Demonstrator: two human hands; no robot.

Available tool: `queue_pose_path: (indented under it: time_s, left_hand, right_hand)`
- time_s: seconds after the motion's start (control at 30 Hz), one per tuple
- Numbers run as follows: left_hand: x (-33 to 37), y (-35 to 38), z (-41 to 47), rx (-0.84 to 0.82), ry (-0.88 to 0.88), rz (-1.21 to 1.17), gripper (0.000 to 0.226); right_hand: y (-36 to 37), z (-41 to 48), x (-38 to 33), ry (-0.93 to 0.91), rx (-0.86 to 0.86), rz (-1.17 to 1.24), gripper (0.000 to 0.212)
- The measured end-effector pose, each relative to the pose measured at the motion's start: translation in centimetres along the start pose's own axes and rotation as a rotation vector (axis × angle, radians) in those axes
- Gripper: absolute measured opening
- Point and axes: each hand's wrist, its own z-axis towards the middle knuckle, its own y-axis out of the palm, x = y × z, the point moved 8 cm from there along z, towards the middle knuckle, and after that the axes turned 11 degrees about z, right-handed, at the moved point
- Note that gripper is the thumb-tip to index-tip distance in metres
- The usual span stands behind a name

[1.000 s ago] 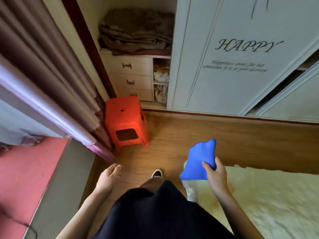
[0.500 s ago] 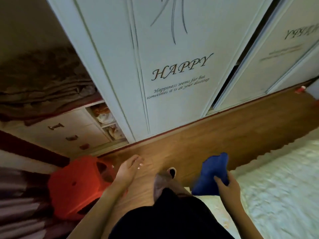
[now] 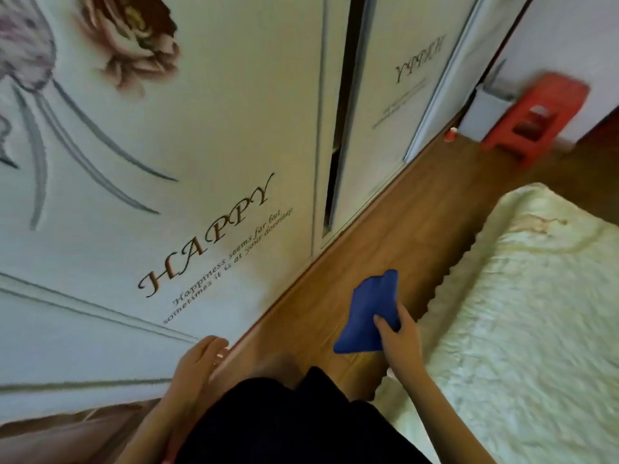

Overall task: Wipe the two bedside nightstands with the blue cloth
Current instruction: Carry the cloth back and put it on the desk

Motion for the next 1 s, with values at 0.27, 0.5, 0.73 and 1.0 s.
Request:
queue_pose_path:
  time_s: [0.27,0.5,0.73,1.0]
  left_hand:
    - [14.4,3.8,18.1,-0.204,0.134,0.136,0.026]
    - [35.9,12.3,28.9,-0.519,0.367,0.218,0.024]
    - [51.4,20.4,33.0,-0.65,0.549,0.246,0.023]
    - [62.9,28.4,42.2,-0.599,0.516,0.325,0.028]
  right_hand:
    - [-2.4,12.2,-4.2,0.004,0.212,0.045,0.023]
    - [-9.2,18.4,-7.5,0.114,0.538,0.054,0.048]
    - [-16.6,22.5,-8.1,0.244,0.807,0.112,0.006]
    - [-25.6,36.2,-9.7,0.335,0.868,0.11,0.005]
